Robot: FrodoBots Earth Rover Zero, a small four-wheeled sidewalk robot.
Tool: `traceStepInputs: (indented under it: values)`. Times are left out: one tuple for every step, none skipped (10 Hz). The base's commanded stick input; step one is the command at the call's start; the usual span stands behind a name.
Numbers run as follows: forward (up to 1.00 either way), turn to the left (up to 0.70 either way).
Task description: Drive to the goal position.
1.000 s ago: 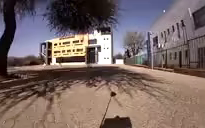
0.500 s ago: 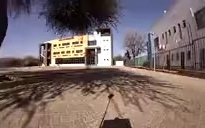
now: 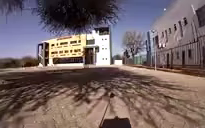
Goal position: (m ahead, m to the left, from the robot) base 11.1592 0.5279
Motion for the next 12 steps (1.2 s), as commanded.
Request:
traceStepInputs:
  values:
    - [1.00, 0.00]
    - [1.00, 0.00]
    - [1.00, 0.00]
    - [1.00, 0.00]
    - [1.00, 0.00]
    - [1.00, 0.00]
    - [1.00, 0.00]
    - [1.00, 0.00]
    - [1.00, 0.00]
    - [1.00, 0.00]
    - [1.00, 0.00]
    - [1.00, 0.00]
